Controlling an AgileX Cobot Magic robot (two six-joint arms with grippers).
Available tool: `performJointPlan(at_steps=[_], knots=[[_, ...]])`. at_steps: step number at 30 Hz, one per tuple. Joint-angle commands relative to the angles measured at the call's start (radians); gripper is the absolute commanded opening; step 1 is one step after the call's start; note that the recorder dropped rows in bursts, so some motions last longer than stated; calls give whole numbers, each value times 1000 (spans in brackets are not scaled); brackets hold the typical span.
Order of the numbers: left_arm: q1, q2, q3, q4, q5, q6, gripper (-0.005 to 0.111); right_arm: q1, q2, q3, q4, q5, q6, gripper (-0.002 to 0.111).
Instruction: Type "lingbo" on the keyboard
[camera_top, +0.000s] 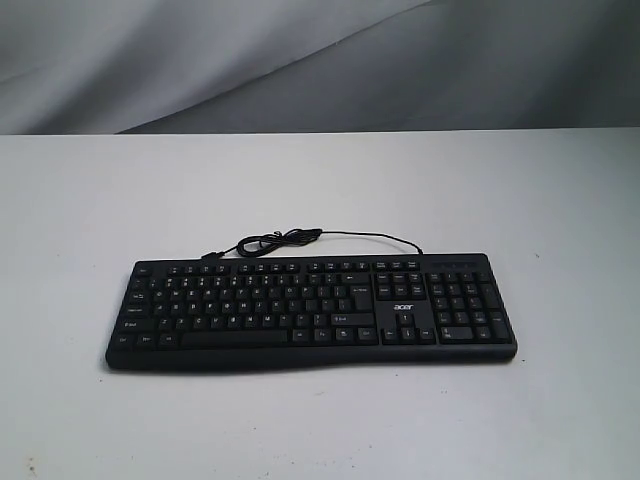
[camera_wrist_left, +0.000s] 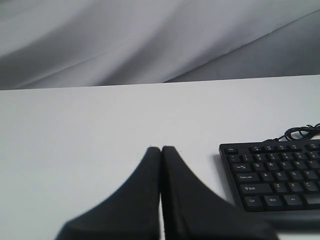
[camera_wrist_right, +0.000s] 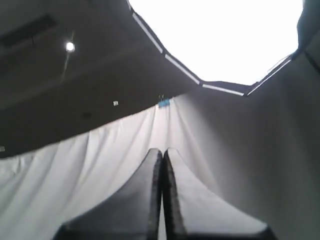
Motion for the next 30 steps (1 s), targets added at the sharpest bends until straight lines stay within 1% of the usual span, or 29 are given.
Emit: performJointPlan(at_steps=[1,3,4,7,8,9,11,14,15,16,17,18,19,22,24,25,28,30], knots=[[2,-3,4,-8,-5,-4,1,-7,284,-403,-321,467,-2,0],[2,-3,4,-8,-5,-4,1,-7,397,-588,-437,720,-47,0],[2,-3,4,-8,-5,-4,1,-7,457,-703,-446,852,-123,0],[2,-3,4,-8,-5,-4,1,-7,628,-930,-390,1171,-476,0],[2,-3,4,-8,-5,-4,1,-7,678,-990,-339,1251,-593,0],[2,-3,4,-8,-5,-4,1,-7,715,-1030,-293,1311,-664,0],[2,-3,4,-8,-5,-4,1,-7,797,-1097,-187,1388,-813,0],[2,-3,4,-8,-5,-4,1,-7,890,-1114,33,1468,-1056,0],[2,-3,4,-8,-5,-4,1,-7,961,-1093,162,1524,-1195,0],[2,-3,4,-8,-5,-4,1,-7,991,-1074,202,1526,-1230,0],[2,-3,4,-8,-5,-4,1,-7,1072,-1028,281,1505,-1264,0],[2,-3,4,-8,-5,-4,1,-5,1117,-1008,306,1492,-1281,0],[2,-3,4,-8,-5,-4,1,7,1210,-952,355,1463,-1339,0],[2,-3,4,-8,-5,-4,1,69,1379,-863,367,1368,-1452,0],[2,-3,4,-8,-5,-4,1,168,1519,-860,463,1309,-1587,0],[2,-3,4,-8,-5,-4,1,200,1546,-868,516,1292,-1634,0],[2,-3,4,-8,-5,-4,1,359,1579,-873,725,1255,-1830,0],[2,-3,4,-8,-5,-4,1,447,1579,-873,782,1245,-1885,0]])
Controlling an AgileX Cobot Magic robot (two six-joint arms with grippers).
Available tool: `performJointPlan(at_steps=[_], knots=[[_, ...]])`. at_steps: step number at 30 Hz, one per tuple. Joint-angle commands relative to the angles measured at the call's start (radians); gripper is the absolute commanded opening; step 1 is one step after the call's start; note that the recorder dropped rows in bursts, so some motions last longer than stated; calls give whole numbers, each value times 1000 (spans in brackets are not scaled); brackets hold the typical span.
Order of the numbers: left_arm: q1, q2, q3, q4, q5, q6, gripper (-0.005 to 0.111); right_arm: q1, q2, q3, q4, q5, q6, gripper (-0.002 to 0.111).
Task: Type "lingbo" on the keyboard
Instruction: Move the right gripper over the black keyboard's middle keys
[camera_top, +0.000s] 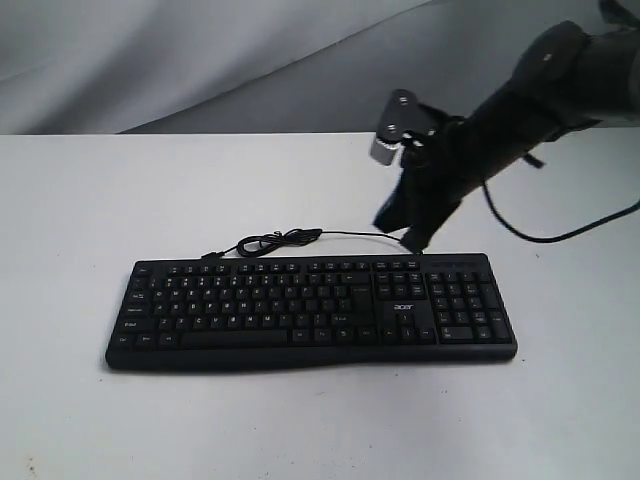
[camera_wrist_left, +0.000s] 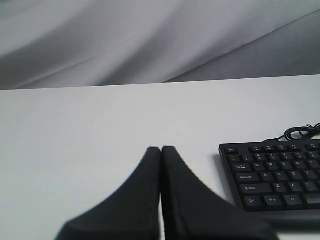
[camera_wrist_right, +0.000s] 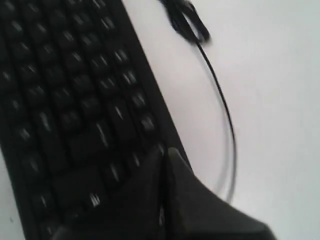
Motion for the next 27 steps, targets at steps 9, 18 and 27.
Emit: performJointPlan(at_steps=[9,18,27], knots=[[2,-3,4,-8,-5,-4,1,297,14,-6,125,-162,-65,0],[2,-3,4,-8,-5,-4,1,327,21,104,116,-300,-60,0],[2,-3,4,-8,-5,-4,1,327,28,132,113,-352,-69,0]])
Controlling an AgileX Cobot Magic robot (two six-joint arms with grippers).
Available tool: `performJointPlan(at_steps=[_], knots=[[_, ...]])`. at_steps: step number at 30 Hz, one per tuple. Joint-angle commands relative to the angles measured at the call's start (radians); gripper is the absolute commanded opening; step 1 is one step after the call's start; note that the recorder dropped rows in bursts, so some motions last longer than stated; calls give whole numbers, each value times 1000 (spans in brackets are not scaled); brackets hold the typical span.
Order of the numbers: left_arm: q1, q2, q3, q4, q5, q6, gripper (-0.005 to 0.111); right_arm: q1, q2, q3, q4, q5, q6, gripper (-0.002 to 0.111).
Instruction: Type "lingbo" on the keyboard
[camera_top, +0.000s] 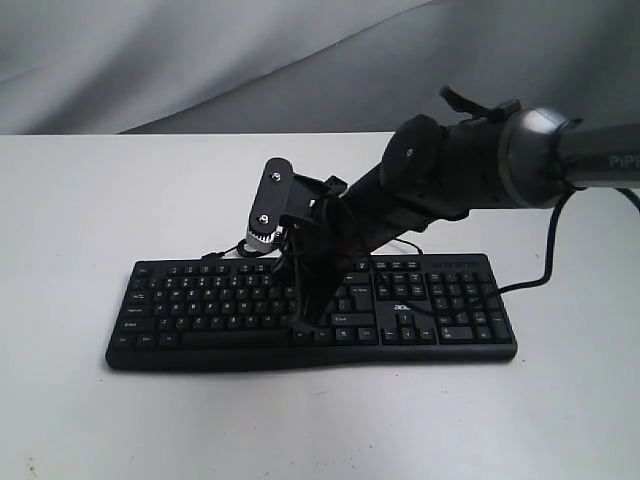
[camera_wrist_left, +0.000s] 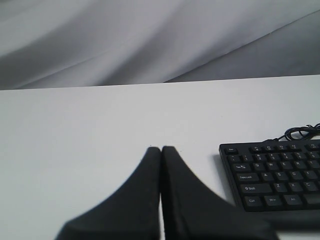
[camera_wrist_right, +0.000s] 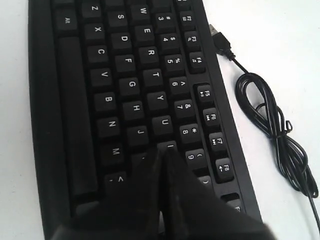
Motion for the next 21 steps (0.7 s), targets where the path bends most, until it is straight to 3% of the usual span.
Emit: performJointPlan(at_steps=[1,21], knots=[[2,-3,4,-8,-5,-4,1,1,9,8,5,2,2,0],[2,-3,4,-8,-5,-4,1,1,59,8,10,-12,5,0]])
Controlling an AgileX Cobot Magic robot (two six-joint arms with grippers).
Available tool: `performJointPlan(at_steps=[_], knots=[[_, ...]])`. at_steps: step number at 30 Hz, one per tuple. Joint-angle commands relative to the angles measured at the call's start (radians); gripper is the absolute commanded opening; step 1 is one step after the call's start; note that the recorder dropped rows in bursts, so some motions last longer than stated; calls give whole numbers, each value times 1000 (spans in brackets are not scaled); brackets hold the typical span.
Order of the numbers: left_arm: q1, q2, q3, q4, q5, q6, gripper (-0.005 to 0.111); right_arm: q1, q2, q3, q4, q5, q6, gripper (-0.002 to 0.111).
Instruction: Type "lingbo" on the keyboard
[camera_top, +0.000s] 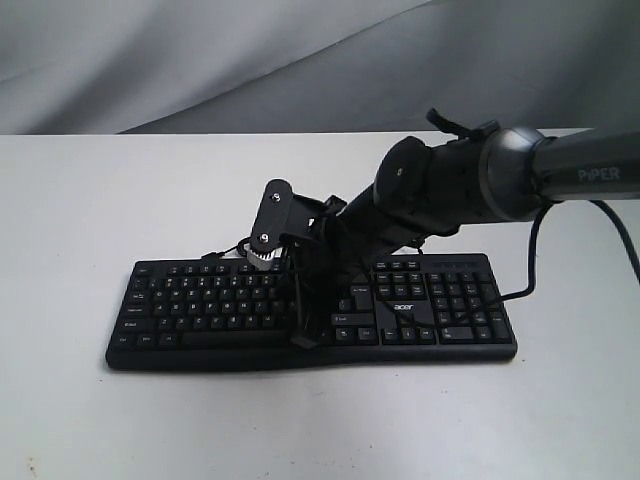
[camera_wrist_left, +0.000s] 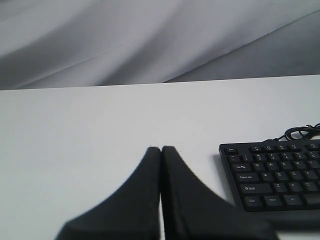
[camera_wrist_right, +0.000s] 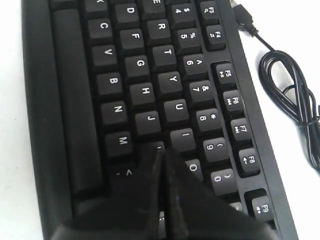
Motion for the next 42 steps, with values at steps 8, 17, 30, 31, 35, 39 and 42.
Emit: performJointPlan(at_steps=[8,17,30,31,35,39,42], knots=[[2,-3,4,-8,-5,-4,1,-1,15,5,7,-14,5,0],[2,-3,4,-8,-5,-4,1,-1,15,5,0,-17,5,0],[2,-3,4,-8,-5,-4,1,-1,38,5,0,-33,5,0],[2,-3,4,-8,-5,-4,1,-1,38,5,0,-35,5,0],[2,-3,4,-8,-5,-4,1,-1,38,5,0,-35,5,0],[2,-3,4,-8,-5,-4,1,-1,38,5,0,-35,5,0],[2,-3,4,-8,-5,-4,1,-1,47,5,0,-34,5,0]])
